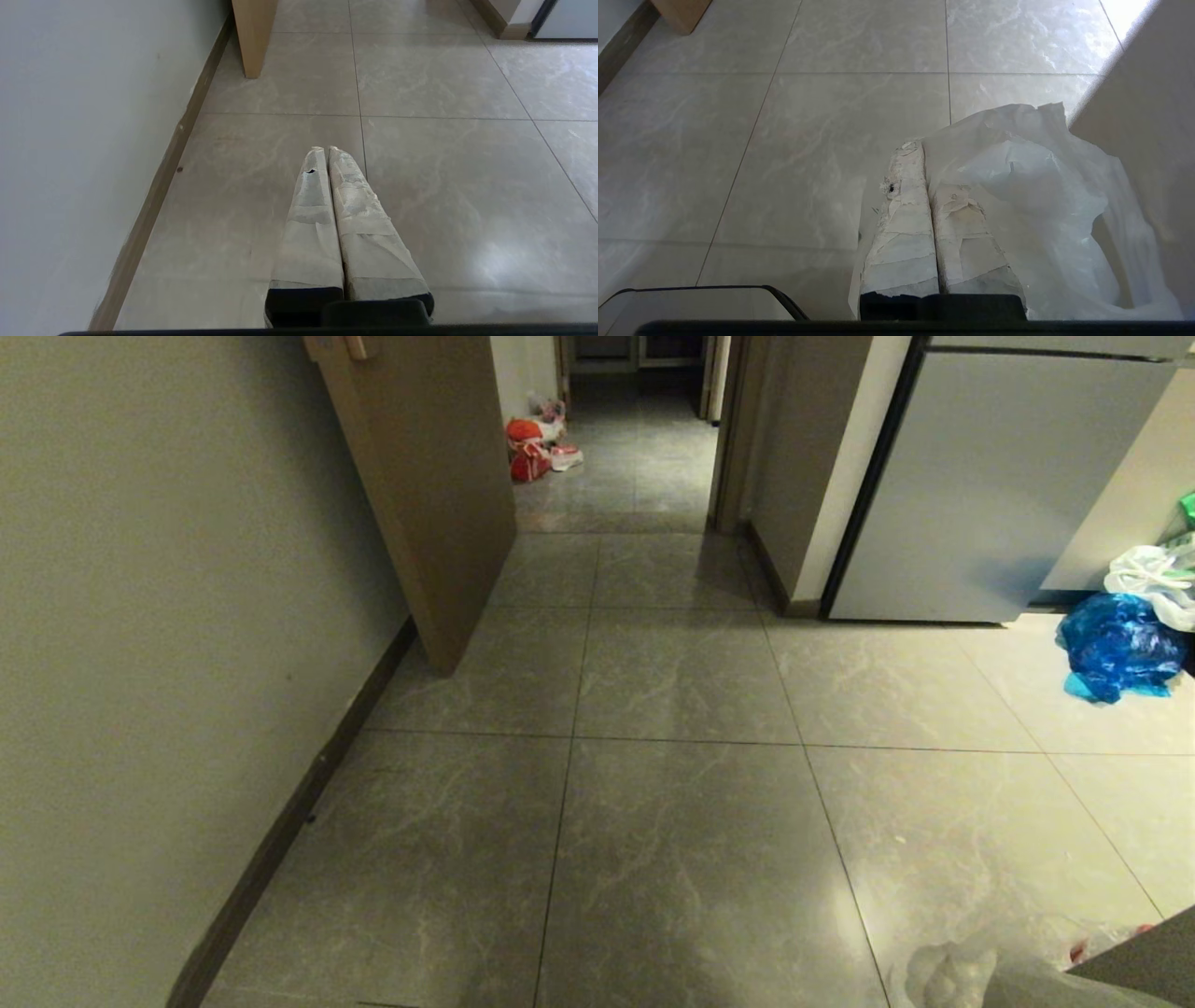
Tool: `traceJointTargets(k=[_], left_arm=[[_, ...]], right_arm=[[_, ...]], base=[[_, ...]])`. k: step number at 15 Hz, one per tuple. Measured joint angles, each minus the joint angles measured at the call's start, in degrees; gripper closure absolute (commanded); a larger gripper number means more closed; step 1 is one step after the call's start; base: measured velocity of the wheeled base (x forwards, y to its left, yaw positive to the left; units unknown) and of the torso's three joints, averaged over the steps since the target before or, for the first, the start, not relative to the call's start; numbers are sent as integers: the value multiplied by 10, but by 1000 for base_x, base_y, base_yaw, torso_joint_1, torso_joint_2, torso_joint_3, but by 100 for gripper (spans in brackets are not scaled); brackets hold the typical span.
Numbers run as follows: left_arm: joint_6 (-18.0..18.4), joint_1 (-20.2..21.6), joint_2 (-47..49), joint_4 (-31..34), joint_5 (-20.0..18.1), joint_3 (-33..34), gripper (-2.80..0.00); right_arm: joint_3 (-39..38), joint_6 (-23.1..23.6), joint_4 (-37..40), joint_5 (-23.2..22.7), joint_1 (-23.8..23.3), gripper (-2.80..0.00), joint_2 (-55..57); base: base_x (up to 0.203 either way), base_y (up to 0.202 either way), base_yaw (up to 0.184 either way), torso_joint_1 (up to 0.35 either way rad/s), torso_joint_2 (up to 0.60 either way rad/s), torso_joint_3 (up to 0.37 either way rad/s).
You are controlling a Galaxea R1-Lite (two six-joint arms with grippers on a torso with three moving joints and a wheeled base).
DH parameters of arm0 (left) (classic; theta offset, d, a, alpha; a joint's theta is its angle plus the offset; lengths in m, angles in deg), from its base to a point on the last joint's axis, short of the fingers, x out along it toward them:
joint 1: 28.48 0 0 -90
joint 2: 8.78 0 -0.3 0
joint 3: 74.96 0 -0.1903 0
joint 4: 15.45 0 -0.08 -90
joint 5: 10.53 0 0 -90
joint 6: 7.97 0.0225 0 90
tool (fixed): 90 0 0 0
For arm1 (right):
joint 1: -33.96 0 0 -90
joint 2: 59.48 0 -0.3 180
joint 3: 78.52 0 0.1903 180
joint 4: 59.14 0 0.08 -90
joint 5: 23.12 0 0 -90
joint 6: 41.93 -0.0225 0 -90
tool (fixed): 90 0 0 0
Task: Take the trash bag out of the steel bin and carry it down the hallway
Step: Put the trash bag at the door
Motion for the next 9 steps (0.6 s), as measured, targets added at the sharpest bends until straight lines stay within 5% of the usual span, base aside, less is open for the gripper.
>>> traceJointTargets(k=[9], left_arm=[[0,0,0,0,0,0,0]], right_arm=[[0,0,0,0,0,0,0]], base=[[190,0,1,3,1,2]])
